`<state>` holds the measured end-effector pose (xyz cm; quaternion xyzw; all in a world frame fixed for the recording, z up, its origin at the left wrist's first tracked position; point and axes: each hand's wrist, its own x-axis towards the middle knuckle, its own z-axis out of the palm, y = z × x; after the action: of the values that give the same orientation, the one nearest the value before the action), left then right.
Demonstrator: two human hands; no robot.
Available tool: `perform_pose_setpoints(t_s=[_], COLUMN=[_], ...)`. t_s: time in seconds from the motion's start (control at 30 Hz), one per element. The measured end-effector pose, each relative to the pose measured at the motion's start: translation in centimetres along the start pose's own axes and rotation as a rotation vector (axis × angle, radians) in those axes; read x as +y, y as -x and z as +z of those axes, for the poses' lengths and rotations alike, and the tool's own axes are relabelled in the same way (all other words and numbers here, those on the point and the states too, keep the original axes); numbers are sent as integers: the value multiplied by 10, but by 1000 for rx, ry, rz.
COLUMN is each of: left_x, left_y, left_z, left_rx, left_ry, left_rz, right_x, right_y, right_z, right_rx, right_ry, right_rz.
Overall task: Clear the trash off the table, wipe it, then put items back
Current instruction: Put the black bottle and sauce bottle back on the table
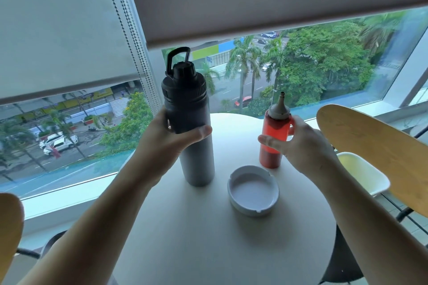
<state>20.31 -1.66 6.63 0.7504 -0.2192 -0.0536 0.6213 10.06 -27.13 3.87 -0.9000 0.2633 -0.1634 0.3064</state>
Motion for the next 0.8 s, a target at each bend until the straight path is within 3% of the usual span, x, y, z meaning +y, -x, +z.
perform_pose_setpoints(t_s=[0.5,0.8], left_x=[4,-16], left_y=[10,60], left_z=[-1,-28], left_rx=[-12,3], left_ry=[-70,-440], left_rz=[-24,-114], right_x=[27,31], right_y=[16,43], right_z=[2,2], right_rx=[-52,-59], right_ry=[-30,-12], right_rz=[0,41])
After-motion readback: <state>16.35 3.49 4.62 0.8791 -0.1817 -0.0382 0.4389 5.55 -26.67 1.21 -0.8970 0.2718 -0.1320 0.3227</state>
